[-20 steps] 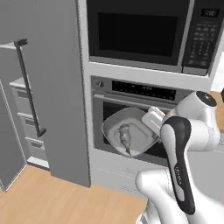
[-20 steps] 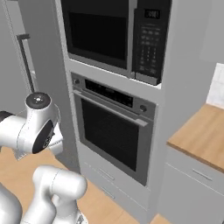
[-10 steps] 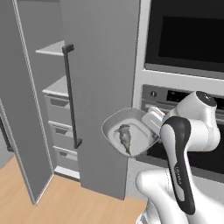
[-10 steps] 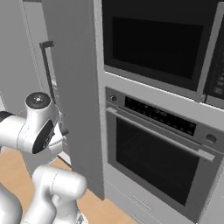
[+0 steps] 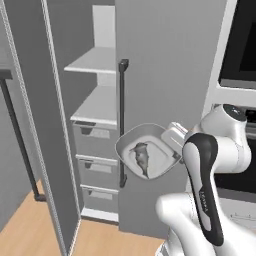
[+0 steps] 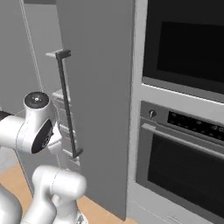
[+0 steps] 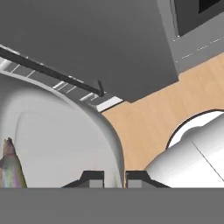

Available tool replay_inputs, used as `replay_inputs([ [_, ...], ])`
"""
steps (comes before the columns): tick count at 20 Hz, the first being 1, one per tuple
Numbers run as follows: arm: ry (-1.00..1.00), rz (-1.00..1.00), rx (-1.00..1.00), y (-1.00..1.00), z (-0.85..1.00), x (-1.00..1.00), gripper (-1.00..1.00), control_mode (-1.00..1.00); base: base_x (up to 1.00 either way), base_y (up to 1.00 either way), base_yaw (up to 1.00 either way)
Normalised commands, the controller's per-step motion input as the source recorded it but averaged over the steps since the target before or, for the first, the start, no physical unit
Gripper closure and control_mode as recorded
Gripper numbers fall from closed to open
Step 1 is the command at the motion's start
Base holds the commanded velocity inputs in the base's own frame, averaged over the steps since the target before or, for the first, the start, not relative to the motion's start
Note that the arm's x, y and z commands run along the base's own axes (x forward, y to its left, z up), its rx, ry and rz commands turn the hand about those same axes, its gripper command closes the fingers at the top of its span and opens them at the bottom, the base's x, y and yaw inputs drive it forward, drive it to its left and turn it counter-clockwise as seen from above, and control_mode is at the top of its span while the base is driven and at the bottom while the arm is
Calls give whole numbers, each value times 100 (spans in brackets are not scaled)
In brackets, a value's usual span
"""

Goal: Take the meat container that has the fish and place it on the second highest rack of the freezer. Then take the vegetable container that has the garlics and place it on the highest rack of the freezer.

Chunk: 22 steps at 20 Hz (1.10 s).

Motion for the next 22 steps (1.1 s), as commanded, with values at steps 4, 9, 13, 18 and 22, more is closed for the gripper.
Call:
replay_inputs([
  [4,0,0,0,0,0,0,100,100,49,100,-46],
  [9,0,0,0,0,0,0,100,100,25,94,-66],
  [13,0,0,0,0,0,0,100,100,36,35,-35],
  [18,0,0,0,0,0,0,100,100,7,37,-11],
  [22,0,0,0,0,0,0,100,100,3,59,-8],
])
